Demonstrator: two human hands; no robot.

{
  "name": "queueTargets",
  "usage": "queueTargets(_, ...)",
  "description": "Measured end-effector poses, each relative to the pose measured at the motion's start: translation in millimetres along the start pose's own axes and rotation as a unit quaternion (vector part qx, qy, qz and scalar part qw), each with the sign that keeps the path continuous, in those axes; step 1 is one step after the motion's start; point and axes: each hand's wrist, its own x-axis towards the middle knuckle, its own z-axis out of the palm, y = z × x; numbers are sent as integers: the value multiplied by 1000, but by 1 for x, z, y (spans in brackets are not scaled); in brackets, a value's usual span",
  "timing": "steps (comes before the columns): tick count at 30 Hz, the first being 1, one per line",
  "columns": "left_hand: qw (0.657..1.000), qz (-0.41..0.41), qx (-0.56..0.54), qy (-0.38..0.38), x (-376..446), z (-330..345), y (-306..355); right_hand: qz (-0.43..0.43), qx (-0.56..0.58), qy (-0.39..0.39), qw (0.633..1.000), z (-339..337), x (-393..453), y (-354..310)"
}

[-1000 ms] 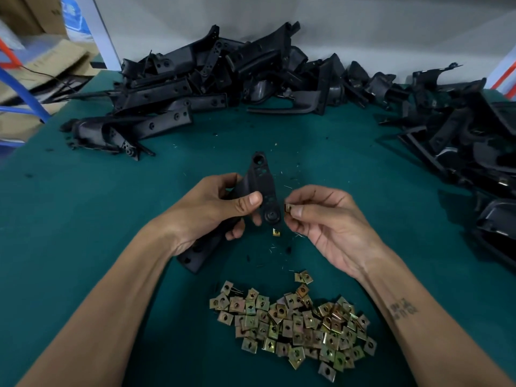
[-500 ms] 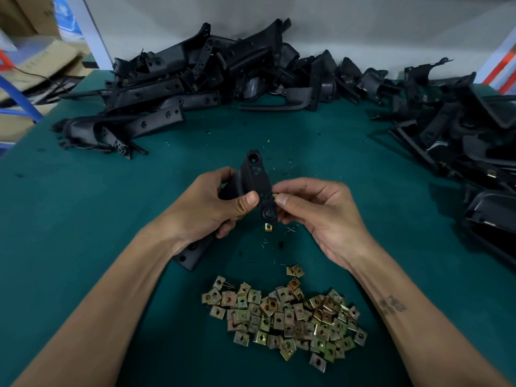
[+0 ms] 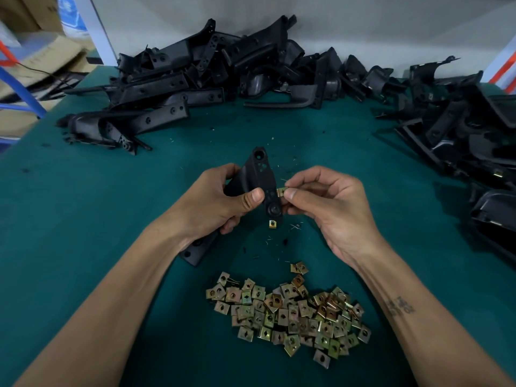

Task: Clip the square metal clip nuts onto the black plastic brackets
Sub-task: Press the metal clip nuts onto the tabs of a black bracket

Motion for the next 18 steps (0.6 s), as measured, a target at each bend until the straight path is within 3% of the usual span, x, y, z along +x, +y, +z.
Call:
queueTargets(4, 1000, 0, 4, 1, 0, 1, 0, -21, -39, -5, 999, 3, -1, 1)
queueTargets(9, 1000, -3, 2, 5, 0, 2, 1, -23, -32, 41, 998, 4, 1, 0)
queueTargets(18, 1000, 2, 12, 4, -1, 4, 2, -24, -44, 30, 998, 7, -1, 1)
